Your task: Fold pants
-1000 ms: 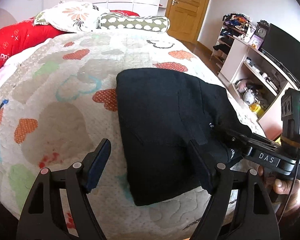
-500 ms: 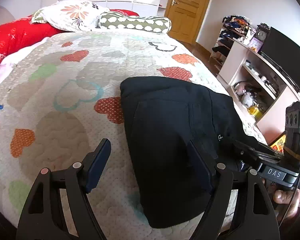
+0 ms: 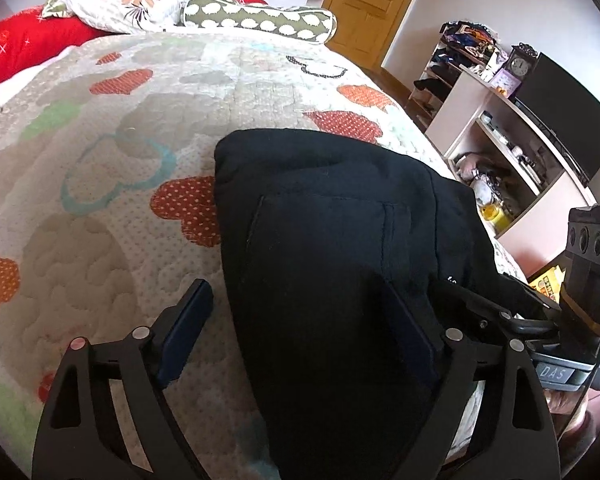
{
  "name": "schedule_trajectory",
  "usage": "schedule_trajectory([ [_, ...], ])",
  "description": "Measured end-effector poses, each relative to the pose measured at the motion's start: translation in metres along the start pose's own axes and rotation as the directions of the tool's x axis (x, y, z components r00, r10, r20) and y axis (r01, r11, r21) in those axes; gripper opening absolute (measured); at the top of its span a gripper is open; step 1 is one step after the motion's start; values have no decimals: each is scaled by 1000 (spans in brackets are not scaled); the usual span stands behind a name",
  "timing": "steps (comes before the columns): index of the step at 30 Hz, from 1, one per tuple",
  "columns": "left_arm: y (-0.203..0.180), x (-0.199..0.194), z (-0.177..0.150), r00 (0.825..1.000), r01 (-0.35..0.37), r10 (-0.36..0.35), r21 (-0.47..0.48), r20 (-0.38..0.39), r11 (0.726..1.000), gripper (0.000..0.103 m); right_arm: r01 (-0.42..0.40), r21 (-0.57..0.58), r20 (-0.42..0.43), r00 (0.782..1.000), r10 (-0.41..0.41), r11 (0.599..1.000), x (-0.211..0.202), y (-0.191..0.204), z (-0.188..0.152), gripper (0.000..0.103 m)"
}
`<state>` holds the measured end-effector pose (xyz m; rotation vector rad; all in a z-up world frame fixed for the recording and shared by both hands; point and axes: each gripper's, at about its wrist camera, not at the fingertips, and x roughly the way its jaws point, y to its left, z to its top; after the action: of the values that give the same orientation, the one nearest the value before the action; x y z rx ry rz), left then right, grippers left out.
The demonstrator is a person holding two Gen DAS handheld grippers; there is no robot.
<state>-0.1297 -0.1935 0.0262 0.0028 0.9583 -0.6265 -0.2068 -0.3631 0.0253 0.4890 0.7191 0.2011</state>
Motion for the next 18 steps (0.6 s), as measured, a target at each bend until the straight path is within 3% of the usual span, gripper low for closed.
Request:
schedule_trajectory([
  [9, 0, 5, 4, 1000, 1, -1, 3, -12, 1000, 90, 9, 3, 8, 1000, -9, 1000, 4, 2, 4, 82],
  [11, 0, 5, 4, 1000, 0, 0, 0, -14, 1000, 90, 20, 2, 12, 1000, -20, 1000, 4, 3, 5, 77],
  [13, -1, 5, 3, 1000, -9, 9, 5, -11, 1000, 90, 26, 8, 20, 999, -26, 1000, 3, 3, 5, 65],
  [14, -3, 5, 4, 1000, -10, 10, 11, -5, 1000, 86, 21, 19, 26, 999, -22, 1000, 1, 2, 5, 62],
  [15, -5, 4, 3, 1000, 6, -6, 20, 1, 1000, 75, 15, 29, 27, 1000, -15, 999, 1, 0, 5, 58],
  [18, -9, 0, 2, 999, 2, -3, 23, 33, 1000, 61, 14, 34, 31, 999, -15, 999, -1, 1, 5, 51],
])
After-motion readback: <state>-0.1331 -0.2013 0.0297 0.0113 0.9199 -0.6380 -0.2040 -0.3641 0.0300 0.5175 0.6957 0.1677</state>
